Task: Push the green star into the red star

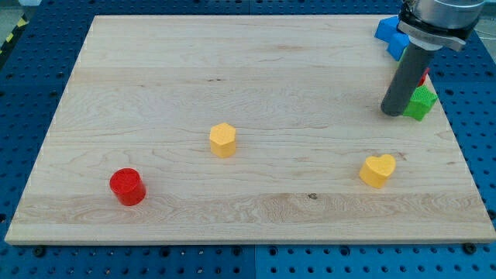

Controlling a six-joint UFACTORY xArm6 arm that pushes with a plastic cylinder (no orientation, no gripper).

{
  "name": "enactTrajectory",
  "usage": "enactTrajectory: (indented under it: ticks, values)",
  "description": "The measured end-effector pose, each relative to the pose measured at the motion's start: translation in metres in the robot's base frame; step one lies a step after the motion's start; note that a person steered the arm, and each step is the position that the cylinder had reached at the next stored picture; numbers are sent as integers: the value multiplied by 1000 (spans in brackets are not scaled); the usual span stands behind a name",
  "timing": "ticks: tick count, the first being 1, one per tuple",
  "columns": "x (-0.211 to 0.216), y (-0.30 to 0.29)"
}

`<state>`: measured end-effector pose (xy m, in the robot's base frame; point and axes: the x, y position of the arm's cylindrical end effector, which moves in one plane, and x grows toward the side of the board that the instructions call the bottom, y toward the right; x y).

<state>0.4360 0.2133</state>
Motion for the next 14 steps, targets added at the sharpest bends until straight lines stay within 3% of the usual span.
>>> enactTrajectory:
  ticks: [6, 8, 14]
  values:
    - [70, 16]
    - [36, 30]
    - [12, 41]
